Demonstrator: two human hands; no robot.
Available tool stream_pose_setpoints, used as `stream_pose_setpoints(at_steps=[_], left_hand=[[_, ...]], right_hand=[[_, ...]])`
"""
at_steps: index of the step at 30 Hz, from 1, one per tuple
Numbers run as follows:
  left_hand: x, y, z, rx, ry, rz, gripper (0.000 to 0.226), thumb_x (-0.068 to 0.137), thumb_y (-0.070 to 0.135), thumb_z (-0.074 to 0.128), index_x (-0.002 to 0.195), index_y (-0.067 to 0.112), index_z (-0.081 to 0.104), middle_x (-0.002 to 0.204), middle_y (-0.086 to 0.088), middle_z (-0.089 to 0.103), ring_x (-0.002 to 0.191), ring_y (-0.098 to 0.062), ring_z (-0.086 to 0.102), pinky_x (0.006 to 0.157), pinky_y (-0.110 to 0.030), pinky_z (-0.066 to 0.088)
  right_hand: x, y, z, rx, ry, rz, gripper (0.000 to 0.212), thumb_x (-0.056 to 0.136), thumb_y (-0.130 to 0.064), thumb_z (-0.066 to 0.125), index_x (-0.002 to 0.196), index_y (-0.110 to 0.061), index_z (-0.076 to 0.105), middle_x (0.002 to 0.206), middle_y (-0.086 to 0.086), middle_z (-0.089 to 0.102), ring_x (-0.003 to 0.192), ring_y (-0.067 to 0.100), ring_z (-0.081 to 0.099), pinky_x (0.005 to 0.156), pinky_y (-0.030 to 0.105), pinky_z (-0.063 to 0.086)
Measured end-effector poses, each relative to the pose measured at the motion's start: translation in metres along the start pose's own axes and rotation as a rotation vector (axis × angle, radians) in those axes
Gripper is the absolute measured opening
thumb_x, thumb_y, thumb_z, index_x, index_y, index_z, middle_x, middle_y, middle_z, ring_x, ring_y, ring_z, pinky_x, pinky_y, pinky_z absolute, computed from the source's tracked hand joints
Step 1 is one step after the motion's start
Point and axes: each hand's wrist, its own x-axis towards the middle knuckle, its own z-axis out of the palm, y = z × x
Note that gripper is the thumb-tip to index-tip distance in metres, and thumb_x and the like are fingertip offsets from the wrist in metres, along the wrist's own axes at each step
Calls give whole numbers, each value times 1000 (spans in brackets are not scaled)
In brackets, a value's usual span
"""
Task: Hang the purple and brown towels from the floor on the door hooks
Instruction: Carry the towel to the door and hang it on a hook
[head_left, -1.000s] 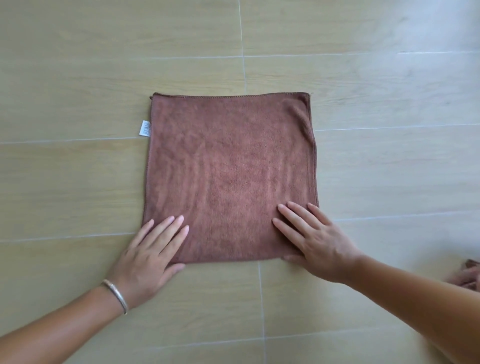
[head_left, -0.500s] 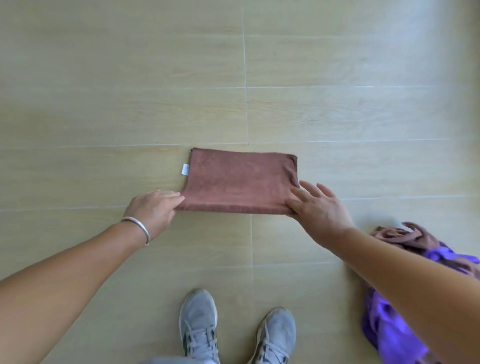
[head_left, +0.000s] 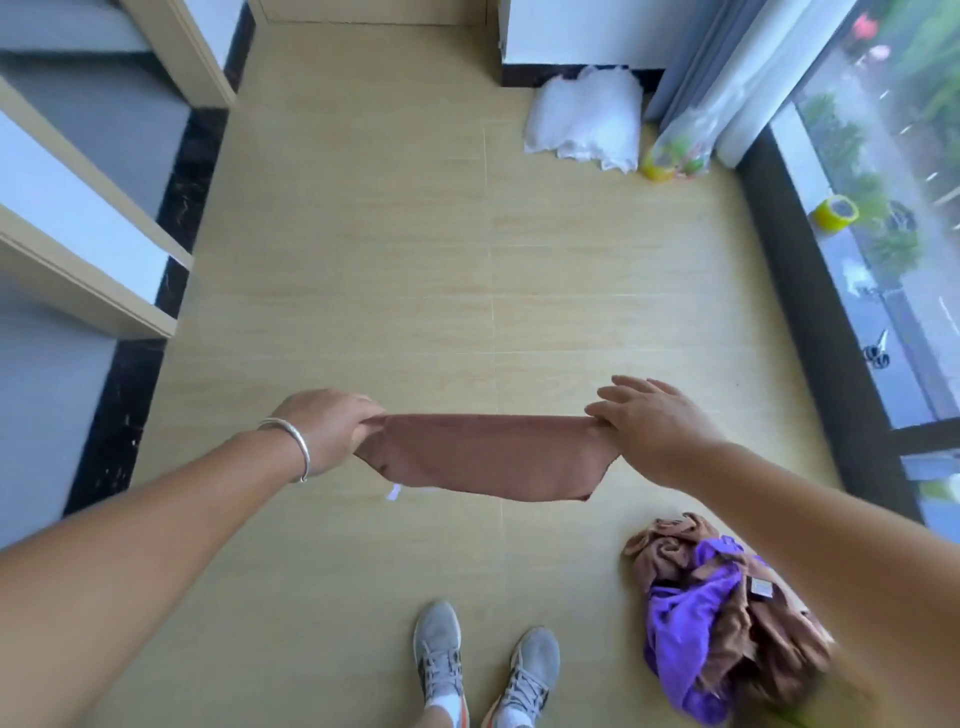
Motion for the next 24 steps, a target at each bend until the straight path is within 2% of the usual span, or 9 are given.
stream_pose_setpoints(at_steps=[3,7,9,11,13,15,20,22,24], left_hand=[[-42,8,-80,34,52,-12,26,100,35,38,105,35,64,103,15,65,91,-16,57,73,-30,44],[-93,19,-165,10,111,-30,28,99,40,38,99,31,64,94,8,67,86,-20,60,76,-35,50],[-119,26,-202,3,165,-30,29,99,42,38,89,31,62,87,7,65,82,-20,60,73,-34,49],[-144,34,-240,-5,234,-21,32,100,42,39,74,34,56,80,9,62,79,-19,57,72,-32,47],[-170,42,-277,1,311,-24,31,100,41,40,77,33,58,82,9,63,81,-18,58,76,-33,48],[-194,49,-312,15,403,-32,31,101,42,39,88,28,63,86,8,66,83,-19,60,76,-34,49],[-247,63,-388,19,645,-54,44,100,46,35,66,24,52,63,7,55,64,-15,53,54,-29,35],[-265,68,-416,18,710,-49,45,100,45,36,68,21,55,66,3,57,65,-18,54,55,-30,36],[-282,71,-441,-5,758,-32,46,100,44,37,69,17,56,68,-1,58,67,-20,55,59,-32,39]], right_hand=[[-32,-4,-83,-21,63,5,37,99,-25,37,132,-36,52,136,-14,50,141,14,27,112,30,24],[-74,-13,-174,-63,139,28,33,98,-28,41,128,-35,54,129,-12,53,136,14,31,107,28,28],[-91,-17,-214,-60,187,44,34,98,-26,43,128,-35,53,128,-13,52,137,14,30,108,28,27],[-109,-20,-254,-47,253,62,29,102,-35,38,124,-35,56,121,-15,54,134,13,33,107,29,28],[-126,-25,-294,-48,316,57,34,102,-46,32,118,-34,59,112,-15,55,128,12,38,104,30,32],[-142,-28,-332,-42,380,54,38,101,-49,32,120,-33,61,118,-13,57,129,11,38,105,32,33],[-178,-33,-420,-47,522,41,36,101,-47,35,121,-32,62,119,-13,59,132,13,38,110,35,32],[-193,-35,-455,-59,558,29,34,101,-46,36,109,-30,65,103,-16,59,125,13,43,107,36,35],[-206,-36,-487,-67,603,16,28,101,-44,38,82,-34,56,83,-19,50,110,12,48,100,36,39]])
